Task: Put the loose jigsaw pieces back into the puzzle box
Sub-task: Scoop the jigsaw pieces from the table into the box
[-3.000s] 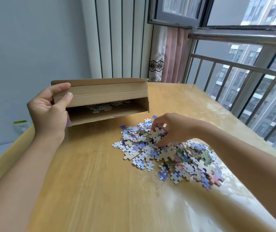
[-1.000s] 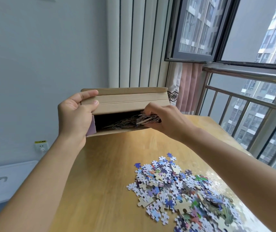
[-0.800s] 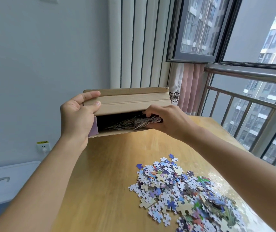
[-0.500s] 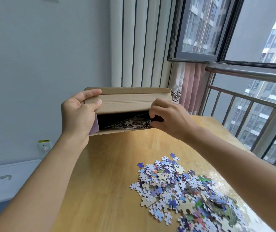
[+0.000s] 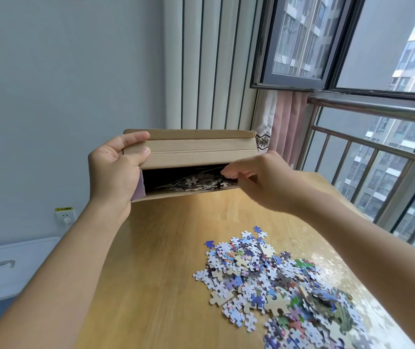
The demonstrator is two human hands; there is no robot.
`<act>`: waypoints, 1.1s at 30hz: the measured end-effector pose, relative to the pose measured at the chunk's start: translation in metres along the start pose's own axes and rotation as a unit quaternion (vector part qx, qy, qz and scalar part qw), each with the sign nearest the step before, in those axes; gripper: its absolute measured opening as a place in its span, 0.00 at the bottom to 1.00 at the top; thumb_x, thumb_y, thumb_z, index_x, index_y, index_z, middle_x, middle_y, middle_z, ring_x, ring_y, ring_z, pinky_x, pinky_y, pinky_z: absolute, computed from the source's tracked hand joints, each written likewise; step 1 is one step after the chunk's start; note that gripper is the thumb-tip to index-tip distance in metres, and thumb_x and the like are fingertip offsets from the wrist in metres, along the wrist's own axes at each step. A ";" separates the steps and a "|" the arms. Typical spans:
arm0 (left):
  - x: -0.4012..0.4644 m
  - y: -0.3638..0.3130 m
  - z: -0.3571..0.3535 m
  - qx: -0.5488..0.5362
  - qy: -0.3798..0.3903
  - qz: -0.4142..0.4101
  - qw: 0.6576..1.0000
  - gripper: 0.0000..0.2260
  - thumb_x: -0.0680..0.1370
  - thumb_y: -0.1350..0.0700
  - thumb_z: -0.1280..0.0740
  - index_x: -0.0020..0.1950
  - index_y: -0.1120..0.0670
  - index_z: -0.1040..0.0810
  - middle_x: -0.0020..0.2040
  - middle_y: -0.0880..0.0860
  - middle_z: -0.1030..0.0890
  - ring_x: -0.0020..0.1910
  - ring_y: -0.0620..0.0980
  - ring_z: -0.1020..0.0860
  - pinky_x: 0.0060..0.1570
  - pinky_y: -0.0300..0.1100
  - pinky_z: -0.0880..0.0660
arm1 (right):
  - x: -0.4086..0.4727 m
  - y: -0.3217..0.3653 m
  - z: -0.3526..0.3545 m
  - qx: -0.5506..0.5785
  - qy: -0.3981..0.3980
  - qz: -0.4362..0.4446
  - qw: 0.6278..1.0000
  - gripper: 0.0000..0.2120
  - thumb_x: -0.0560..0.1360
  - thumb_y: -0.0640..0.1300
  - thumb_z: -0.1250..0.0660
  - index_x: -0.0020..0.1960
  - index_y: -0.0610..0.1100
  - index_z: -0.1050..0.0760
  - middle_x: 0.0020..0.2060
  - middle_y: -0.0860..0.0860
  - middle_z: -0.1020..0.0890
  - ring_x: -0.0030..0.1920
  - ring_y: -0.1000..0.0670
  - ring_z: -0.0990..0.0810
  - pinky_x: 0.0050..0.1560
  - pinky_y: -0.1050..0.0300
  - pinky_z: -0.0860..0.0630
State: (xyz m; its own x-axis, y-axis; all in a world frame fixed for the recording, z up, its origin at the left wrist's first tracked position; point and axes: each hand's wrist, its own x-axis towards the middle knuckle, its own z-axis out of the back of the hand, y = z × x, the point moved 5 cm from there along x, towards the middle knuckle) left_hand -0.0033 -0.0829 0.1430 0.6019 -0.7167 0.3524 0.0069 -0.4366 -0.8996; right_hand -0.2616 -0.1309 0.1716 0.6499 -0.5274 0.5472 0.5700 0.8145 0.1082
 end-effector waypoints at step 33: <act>-0.017 0.028 0.018 0.011 0.018 -0.051 0.998 0.14 0.77 0.63 0.29 0.48 0.42 0.13 0.42 0.51 0.16 0.35 0.46 0.21 0.36 0.35 0.23 | -0.025 0.015 -0.026 0.057 -0.036 0.074 0.995 0.18 0.80 0.47 0.41 0.35 0.41 0.24 0.29 0.50 0.23 0.30 0.48 0.24 0.33 0.51 0.27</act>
State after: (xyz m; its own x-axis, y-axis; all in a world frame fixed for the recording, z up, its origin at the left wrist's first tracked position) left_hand 0.0011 -0.0735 0.1075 0.5683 -0.6878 0.4516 0.0843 -0.4973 -0.8635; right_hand -0.2559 -0.1114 0.1379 0.6822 -0.3851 0.6215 0.4076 0.9060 0.1139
